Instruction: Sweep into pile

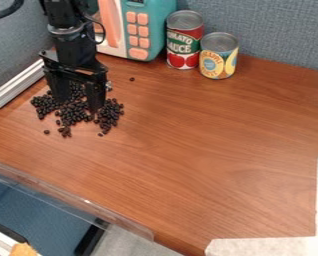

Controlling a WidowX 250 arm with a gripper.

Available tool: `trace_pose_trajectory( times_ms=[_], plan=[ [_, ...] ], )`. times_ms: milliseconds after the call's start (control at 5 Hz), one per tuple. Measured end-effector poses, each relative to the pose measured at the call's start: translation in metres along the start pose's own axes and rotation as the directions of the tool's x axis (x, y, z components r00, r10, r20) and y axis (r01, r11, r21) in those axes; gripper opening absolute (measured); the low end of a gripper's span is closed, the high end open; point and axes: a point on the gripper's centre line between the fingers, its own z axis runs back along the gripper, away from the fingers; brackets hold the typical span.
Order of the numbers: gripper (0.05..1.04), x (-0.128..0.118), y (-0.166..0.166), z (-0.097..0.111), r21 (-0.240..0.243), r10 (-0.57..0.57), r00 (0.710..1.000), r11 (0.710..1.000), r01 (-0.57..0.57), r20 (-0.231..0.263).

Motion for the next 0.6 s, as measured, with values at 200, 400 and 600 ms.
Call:
trace_pose_trajectory(
  times_ms=[200, 400, 600],
  plan=[
    [0.999, -0.003, -0.002, -0.012, -0.021, -0.001, 0.999, 1.0, 0.0, -0.04],
    [0.999, -0.003, 0.033, -0.008, -0.045, 0.1, 0.995, 0.994, -0.1, -0.022],
    [0.999, -0.007, 0.071, 0.002, 0.023, 0.157, 0.988, 0.987, -0.157, 0.009]
  ],
)
